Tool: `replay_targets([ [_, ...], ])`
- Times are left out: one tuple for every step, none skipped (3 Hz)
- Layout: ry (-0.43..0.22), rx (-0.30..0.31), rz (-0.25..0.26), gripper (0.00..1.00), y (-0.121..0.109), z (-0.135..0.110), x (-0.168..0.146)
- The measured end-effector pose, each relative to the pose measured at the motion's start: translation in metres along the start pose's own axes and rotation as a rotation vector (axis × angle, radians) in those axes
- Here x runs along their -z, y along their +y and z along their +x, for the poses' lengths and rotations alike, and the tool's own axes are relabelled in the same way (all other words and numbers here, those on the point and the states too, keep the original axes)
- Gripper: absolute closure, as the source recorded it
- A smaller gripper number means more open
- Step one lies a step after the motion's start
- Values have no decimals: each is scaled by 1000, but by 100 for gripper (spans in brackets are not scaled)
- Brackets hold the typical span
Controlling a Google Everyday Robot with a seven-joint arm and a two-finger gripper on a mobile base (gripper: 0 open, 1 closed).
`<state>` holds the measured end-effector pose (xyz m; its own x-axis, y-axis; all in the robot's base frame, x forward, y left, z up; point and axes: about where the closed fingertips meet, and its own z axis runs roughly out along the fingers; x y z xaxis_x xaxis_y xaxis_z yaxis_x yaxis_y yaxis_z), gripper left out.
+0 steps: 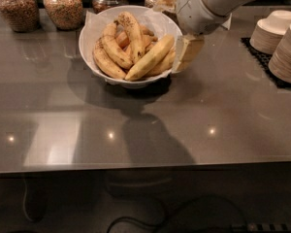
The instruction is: Pick banana from white bowl
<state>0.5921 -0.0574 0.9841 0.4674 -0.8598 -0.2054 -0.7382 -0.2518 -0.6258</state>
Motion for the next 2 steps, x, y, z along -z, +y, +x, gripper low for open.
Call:
replay_targets([
  [-22, 20, -12, 29, -1, -5, -16],
  [-37, 24, -31, 29, 3, -7, -30],
])
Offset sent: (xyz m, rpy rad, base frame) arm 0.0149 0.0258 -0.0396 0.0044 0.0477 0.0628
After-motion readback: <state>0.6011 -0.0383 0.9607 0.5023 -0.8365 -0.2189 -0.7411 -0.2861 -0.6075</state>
